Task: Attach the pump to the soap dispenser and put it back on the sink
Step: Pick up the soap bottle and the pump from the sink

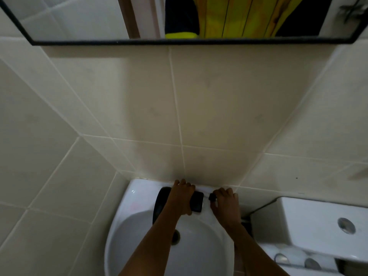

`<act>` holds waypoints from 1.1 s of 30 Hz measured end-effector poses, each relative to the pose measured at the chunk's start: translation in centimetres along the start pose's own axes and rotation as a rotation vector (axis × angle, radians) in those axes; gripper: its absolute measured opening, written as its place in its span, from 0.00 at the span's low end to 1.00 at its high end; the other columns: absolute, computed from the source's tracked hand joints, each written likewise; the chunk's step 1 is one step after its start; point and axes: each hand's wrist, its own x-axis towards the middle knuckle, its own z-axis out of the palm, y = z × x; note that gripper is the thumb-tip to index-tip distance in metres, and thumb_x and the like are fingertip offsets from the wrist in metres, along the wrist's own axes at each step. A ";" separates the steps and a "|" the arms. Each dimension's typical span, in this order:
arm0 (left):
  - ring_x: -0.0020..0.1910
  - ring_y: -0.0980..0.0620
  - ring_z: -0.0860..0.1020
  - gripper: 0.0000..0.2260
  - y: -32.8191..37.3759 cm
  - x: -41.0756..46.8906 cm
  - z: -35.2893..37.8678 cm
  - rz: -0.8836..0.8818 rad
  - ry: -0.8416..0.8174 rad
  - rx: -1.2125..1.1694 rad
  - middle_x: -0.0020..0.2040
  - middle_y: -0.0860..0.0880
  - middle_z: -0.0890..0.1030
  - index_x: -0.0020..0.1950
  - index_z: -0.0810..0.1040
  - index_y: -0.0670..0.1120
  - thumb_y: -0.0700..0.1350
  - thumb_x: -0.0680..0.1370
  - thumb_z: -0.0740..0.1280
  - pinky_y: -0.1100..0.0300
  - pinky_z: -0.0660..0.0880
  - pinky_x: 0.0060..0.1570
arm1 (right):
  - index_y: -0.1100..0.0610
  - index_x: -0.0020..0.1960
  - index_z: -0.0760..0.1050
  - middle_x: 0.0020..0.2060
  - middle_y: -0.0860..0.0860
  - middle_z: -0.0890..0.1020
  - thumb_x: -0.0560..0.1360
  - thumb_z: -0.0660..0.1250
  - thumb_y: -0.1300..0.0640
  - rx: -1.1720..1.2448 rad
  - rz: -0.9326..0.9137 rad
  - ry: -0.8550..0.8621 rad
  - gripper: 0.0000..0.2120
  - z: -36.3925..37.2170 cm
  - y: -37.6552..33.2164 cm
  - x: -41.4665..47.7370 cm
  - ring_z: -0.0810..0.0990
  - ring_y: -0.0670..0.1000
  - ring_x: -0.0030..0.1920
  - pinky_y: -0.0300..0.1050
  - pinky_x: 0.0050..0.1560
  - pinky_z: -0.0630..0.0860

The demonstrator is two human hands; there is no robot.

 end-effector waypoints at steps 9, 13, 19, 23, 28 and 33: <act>0.68 0.43 0.71 0.35 0.5 -2.0 -0.1 -0.039 0.112 -0.177 0.67 0.45 0.76 0.69 0.72 0.46 0.57 0.67 0.77 0.47 0.56 0.75 | 0.51 0.44 0.82 0.34 0.50 0.85 0.72 0.73 0.56 0.030 0.014 0.073 0.02 -3.8 1.3 -2.4 0.79 0.57 0.42 0.46 0.42 0.64; 0.69 0.44 0.71 0.35 0.8 -3.9 -0.7 -0.057 0.209 -0.250 0.66 0.46 0.77 0.69 0.73 0.47 0.57 0.65 0.77 0.43 0.52 0.77 | 0.51 0.39 0.83 0.26 0.49 0.82 0.67 0.78 0.56 -0.009 0.024 0.112 0.04 -5.4 1.0 -3.7 0.78 0.56 0.34 0.45 0.39 0.65; 0.58 0.45 0.78 0.32 1.1 -7.4 -2.1 -0.016 0.403 -0.467 0.58 0.48 0.81 0.61 0.78 0.48 0.57 0.60 0.79 0.50 0.68 0.66 | 0.52 0.37 0.82 0.24 0.49 0.80 0.66 0.78 0.54 -0.012 0.038 0.217 0.06 -7.8 0.4 -5.5 0.78 0.55 0.29 0.43 0.40 0.61; 0.47 0.47 0.81 0.28 1.2 -9.8 -1.7 0.031 0.523 -0.612 0.49 0.49 0.83 0.53 0.80 0.46 0.55 0.56 0.80 0.56 0.76 0.47 | 0.52 0.41 0.83 0.28 0.49 0.84 0.67 0.77 0.54 0.074 -0.009 0.333 0.05 -9.5 -0.1 -6.8 0.81 0.55 0.31 0.43 0.41 0.62; 0.46 0.48 0.80 0.28 0.4 -12.9 -0.9 0.051 0.596 -0.842 0.48 0.48 0.81 0.53 0.79 0.45 0.50 0.57 0.81 0.52 0.80 0.46 | 0.53 0.44 0.83 0.30 0.50 0.86 0.67 0.76 0.53 0.191 -0.046 0.351 0.07 -12.3 -1.4 -9.3 0.85 0.55 0.33 0.45 0.42 0.75; 0.51 0.49 0.79 0.30 -0.9 -16.2 -1.4 0.062 0.643 -0.978 0.55 0.49 0.79 0.57 0.74 0.51 0.46 0.59 0.82 0.55 0.79 0.51 | 0.51 0.47 0.84 0.34 0.49 0.86 0.68 0.75 0.54 0.278 -0.052 0.377 0.08 -15.6 -3.6 -11.8 0.83 0.50 0.32 0.46 0.35 0.81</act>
